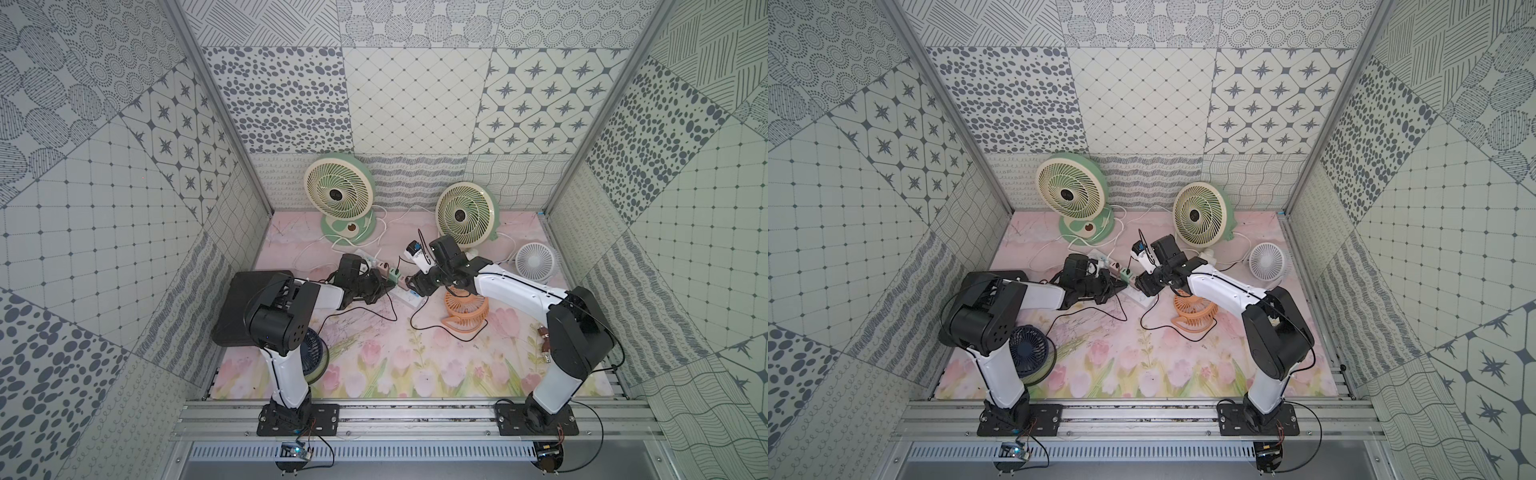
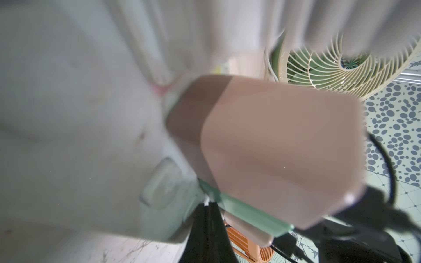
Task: Unplug the desk fan from the power strip
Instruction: Remove the plug from the socket.
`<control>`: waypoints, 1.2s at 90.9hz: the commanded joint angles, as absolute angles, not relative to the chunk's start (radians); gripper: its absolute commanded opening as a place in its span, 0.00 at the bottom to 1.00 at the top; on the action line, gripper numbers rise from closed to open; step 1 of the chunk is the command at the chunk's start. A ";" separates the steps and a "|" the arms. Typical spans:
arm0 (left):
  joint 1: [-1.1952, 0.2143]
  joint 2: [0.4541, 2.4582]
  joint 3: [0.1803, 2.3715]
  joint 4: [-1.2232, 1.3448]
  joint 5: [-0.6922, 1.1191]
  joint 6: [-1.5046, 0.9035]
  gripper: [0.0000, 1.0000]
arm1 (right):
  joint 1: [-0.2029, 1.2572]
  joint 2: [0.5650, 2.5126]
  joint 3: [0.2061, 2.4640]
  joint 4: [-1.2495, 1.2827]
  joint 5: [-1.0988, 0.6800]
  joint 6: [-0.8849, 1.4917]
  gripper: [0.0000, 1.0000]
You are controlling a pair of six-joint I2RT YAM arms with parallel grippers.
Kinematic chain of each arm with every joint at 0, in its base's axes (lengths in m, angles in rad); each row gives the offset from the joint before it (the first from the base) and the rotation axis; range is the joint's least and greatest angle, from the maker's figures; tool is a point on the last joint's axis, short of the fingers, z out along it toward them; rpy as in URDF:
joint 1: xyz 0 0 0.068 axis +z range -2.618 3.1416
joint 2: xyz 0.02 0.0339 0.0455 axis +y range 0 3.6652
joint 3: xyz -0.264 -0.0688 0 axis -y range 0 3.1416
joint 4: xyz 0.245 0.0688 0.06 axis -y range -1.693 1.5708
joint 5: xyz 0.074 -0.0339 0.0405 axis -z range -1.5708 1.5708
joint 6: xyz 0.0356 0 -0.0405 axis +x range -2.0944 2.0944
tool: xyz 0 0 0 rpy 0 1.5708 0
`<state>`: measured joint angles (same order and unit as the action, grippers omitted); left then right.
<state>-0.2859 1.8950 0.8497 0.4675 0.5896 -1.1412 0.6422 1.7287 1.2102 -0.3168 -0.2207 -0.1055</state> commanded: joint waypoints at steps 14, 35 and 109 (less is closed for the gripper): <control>-0.290 1.916 0.847 0.560 0.628 -1.186 0.00 | 0.648 1.786 1.125 -0.022 -0.230 -0.077 0.57; -0.290 1.916 0.835 0.560 0.624 -1.187 0.00 | 0.649 1.826 1.093 0.080 -0.229 -0.076 0.53; -0.290 1.953 0.830 0.571 0.626 -1.205 0.00 | 0.654 1.899 1.075 0.154 -0.281 -0.117 0.20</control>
